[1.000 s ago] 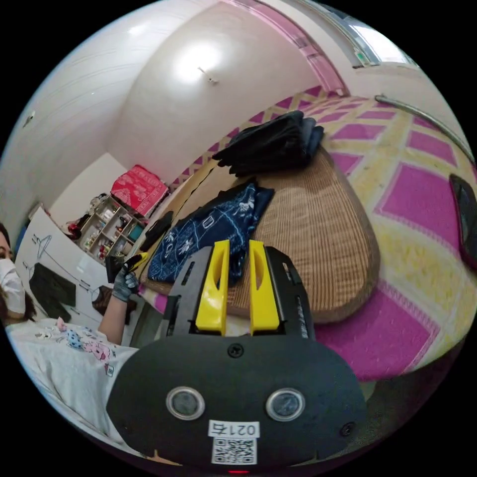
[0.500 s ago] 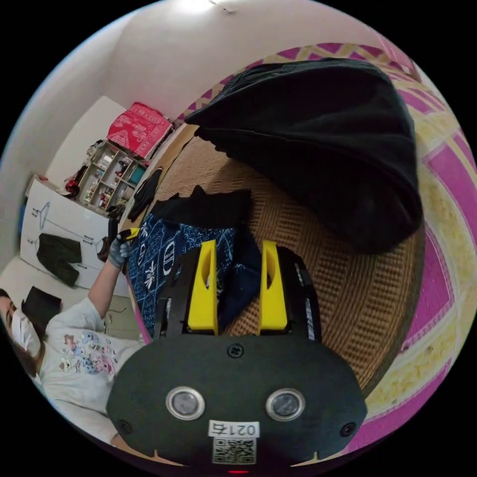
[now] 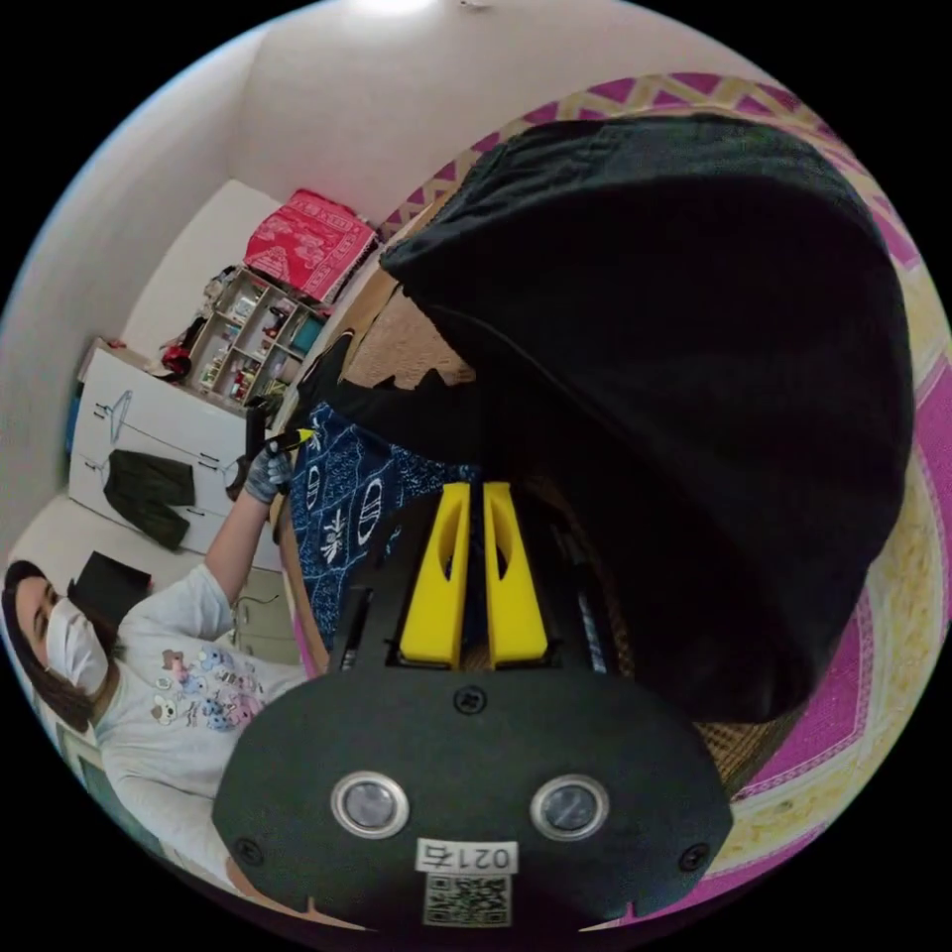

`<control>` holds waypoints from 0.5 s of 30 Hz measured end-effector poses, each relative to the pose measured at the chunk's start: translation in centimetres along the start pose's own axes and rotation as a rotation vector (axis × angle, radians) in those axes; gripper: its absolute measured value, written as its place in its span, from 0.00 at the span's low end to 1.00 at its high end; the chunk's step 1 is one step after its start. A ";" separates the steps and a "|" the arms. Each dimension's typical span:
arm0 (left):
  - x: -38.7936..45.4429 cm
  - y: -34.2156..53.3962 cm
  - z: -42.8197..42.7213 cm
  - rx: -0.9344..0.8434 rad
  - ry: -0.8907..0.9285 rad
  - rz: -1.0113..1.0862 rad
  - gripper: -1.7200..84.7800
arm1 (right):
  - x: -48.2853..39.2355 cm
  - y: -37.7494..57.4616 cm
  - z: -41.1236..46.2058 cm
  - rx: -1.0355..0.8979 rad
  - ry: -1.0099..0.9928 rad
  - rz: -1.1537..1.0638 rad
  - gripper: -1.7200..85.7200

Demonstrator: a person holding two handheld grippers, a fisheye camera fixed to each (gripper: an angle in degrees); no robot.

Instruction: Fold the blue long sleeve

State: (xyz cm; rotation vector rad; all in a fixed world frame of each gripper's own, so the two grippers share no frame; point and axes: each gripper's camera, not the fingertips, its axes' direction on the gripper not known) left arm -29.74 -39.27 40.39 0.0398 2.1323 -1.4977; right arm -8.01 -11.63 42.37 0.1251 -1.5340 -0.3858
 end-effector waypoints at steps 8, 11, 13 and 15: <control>-1.1 -2.3 0.9 0.038 -0.143 -0.012 0.09 | -2.3 -1.9 2.2 -0.024 0.192 -0.024 0.12; -0.1 -3.5 0.4 0.018 -0.172 0.047 0.12 | -2.7 -2.1 2.1 0.013 0.145 -0.008 0.15; 0.1 -4.7 1.3 -0.023 -0.139 0.054 0.14 | -2.3 -2.5 2.4 0.019 0.105 0.011 0.15; 0.2 -5.7 2.2 -0.045 -0.126 0.049 0.15 | -2.2 -2.8 2.3 0.058 0.020 0.025 0.15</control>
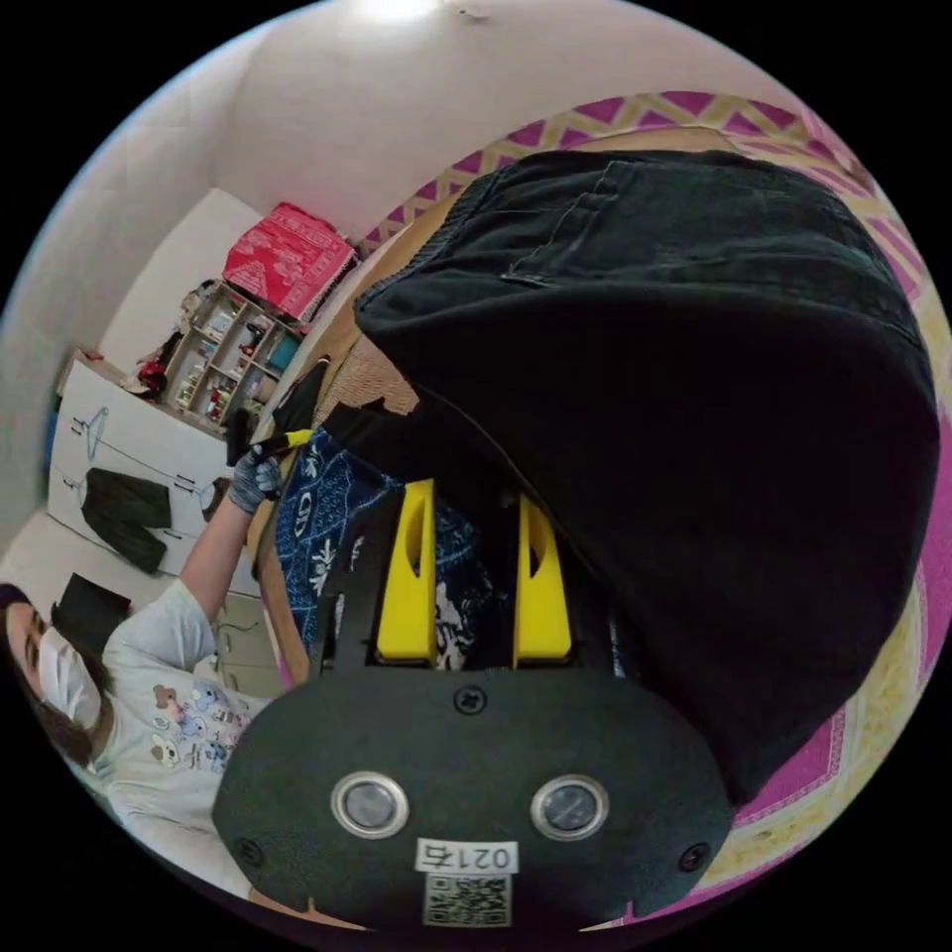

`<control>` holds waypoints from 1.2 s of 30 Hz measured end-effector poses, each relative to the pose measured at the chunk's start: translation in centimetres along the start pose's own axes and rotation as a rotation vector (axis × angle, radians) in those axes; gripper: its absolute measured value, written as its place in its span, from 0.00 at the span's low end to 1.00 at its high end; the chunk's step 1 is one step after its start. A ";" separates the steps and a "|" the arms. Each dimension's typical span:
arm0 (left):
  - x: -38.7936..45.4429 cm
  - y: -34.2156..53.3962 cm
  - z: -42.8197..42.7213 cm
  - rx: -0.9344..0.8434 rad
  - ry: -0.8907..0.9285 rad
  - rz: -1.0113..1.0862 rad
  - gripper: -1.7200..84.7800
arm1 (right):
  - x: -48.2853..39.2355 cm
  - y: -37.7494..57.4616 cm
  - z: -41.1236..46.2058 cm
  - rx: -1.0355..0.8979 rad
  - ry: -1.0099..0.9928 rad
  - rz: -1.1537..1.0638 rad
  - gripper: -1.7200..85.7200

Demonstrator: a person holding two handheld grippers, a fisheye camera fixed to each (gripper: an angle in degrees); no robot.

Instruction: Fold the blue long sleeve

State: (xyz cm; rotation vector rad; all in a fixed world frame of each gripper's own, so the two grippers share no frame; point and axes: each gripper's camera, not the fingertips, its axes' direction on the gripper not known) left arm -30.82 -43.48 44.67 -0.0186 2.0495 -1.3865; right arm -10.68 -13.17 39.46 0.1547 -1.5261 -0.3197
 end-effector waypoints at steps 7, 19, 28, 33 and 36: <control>0.0 -1.6 2.6 -0.075 -0.017 -0.014 0.08 | -1.7 0.2 2.1 -0.052 0.054 -0.036 0.06; 9.2 11.0 -9.5 0.406 0.107 0.369 0.03 | -12.9 9.5 -6.2 0.220 -0.106 -0.310 0.03; 18.0 35.7 -18.5 0.354 0.324 0.644 0.02 | -24.2 32.5 -10.3 0.139 -0.286 -0.617 0.03; 17.2 45.9 -16.8 0.227 0.306 0.510 0.02 | -25.2 44.1 -3.4 -0.038 -0.422 -0.564 0.03; 14.6 50.0 -14.5 0.171 0.290 0.365 0.03 | -25.6 47.6 0.7 -0.171 -0.474 -0.550 0.04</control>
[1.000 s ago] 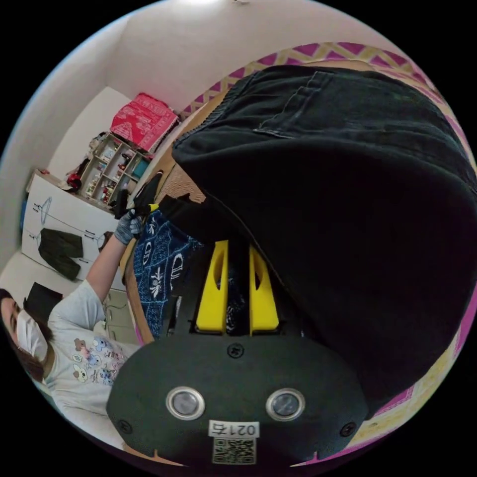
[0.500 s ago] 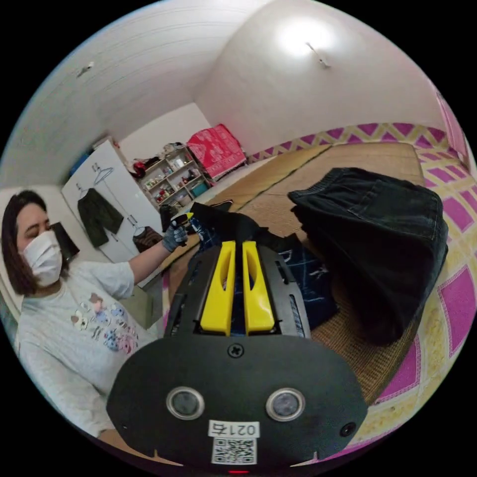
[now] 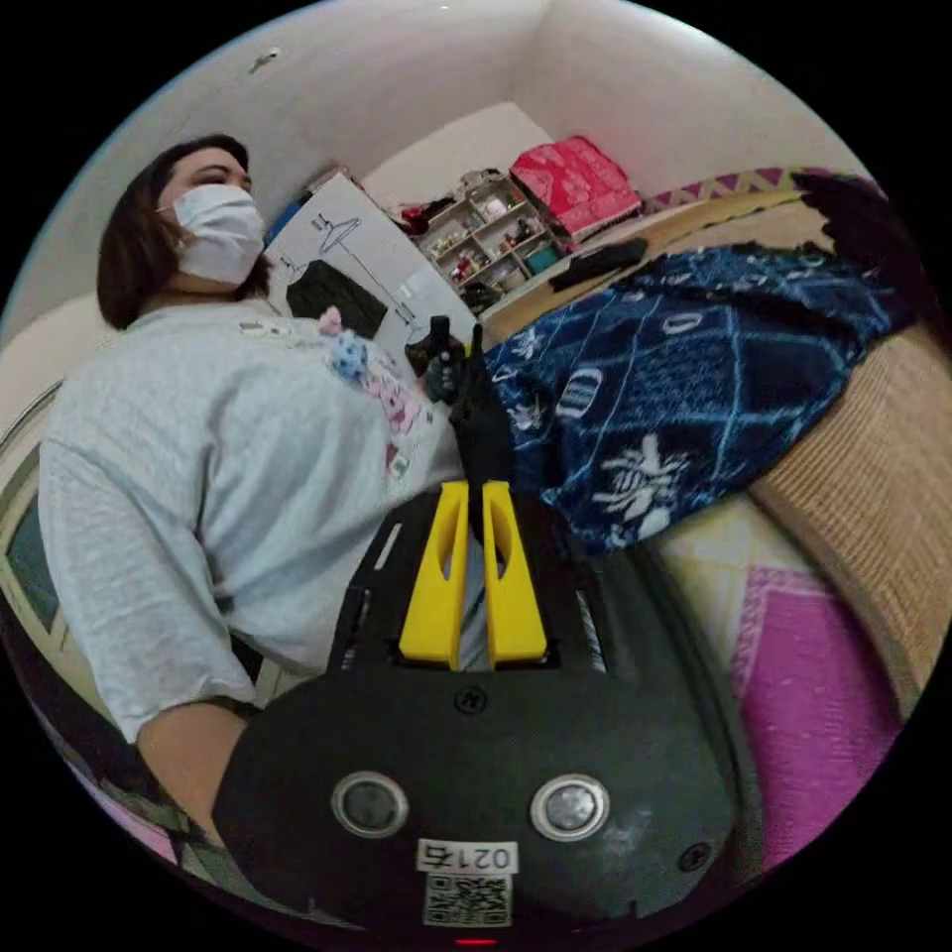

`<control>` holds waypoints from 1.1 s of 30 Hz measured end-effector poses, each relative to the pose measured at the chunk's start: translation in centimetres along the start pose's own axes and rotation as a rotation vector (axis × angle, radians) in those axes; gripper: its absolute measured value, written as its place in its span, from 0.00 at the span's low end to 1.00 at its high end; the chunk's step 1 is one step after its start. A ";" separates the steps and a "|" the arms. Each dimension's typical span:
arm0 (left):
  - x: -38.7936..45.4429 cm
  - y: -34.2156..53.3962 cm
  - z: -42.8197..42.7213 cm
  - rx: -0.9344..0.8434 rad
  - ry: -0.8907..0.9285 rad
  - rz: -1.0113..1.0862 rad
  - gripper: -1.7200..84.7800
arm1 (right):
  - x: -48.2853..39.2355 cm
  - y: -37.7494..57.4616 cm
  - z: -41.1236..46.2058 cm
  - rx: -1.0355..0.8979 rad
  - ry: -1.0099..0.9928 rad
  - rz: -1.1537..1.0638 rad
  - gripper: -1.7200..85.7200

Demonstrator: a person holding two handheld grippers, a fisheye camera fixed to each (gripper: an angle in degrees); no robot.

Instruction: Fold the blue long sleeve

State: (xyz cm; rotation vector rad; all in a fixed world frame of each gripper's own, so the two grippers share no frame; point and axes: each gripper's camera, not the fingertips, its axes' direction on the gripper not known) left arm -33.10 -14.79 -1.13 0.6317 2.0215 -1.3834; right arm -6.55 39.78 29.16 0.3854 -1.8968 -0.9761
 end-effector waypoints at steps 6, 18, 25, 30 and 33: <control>-0.1 4.2 -2.2 -0.002 -0.037 -0.078 0.01 | -3.1 -2.5 1.2 -0.229 0.081 -0.078 0.09; 5.5 1.7 1.9 0.111 -0.245 0.018 0.01 | 4.4 -32.4 16.1 -0.072 0.622 -0.241 0.12; 8.6 2.1 6.6 0.020 -0.277 0.038 0.01 | 10.0 -40.1 25.0 -0.298 0.784 -0.251 0.11; 9.8 2.9 8.6 -0.026 -0.280 0.053 0.01 | 11.9 -40.7 24.2 -0.309 0.729 -0.195 0.10; 10.1 2.8 9.4 -0.023 -0.276 0.050 0.01 | 11.9 -41.0 22.1 -0.275 0.716 -0.174 0.06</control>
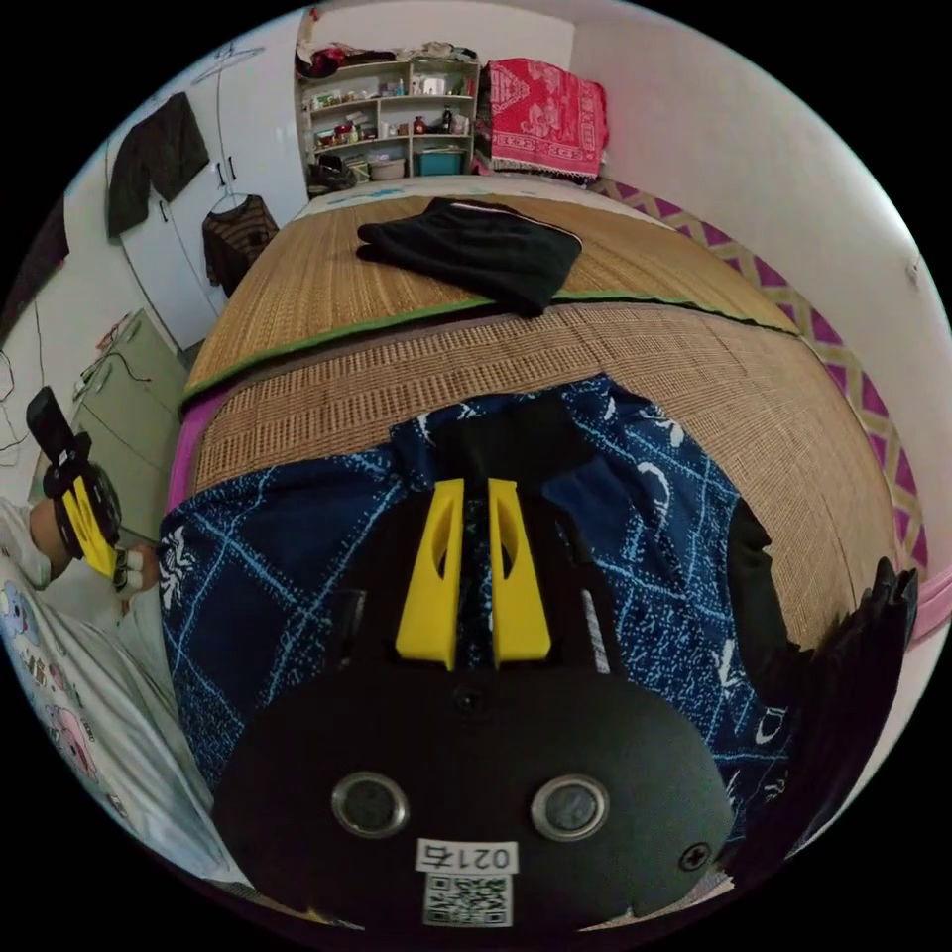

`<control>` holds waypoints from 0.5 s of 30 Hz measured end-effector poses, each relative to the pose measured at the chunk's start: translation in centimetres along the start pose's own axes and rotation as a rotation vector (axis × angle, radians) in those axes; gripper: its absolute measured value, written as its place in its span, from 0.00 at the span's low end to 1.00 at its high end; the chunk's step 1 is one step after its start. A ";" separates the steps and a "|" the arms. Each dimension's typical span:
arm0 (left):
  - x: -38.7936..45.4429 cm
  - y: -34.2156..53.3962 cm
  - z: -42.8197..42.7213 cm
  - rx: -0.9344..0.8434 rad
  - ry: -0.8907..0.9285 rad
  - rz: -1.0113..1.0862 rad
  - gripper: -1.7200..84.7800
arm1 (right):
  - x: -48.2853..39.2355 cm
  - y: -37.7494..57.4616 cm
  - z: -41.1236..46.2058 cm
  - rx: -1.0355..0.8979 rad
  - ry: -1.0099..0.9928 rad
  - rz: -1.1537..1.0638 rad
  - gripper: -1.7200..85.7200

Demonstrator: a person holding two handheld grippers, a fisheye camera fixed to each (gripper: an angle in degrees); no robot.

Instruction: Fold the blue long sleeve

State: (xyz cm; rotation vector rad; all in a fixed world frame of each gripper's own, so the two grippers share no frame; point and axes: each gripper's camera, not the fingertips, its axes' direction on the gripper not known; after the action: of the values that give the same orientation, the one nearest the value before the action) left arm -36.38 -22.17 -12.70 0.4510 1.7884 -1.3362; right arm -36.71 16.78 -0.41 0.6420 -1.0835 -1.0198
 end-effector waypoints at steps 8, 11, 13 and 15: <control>2.3 -1.9 2.7 0.029 -0.006 0.007 0.01 | 11.3 11.8 -19.1 0.466 -0.213 0.394 0.04; 2.9 -2.8 4.7 0.023 0.022 0.009 0.01 | 15.1 22.5 -30.1 0.656 -0.134 0.526 0.03; 3.3 -3.6 6.0 0.015 0.040 0.013 0.01 | 16.5 29.7 -36.0 0.729 -0.044 0.617 0.03; 3.7 -4.6 7.4 0.010 0.058 0.019 0.01 | 17.7 40.1 -42.6 0.798 0.094 0.773 0.03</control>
State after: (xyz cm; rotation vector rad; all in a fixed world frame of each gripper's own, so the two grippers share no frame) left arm -38.73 -31.31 -13.41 0.5163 1.8212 -1.3313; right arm 19.01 15.59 24.80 0.7843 -1.4862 0.1411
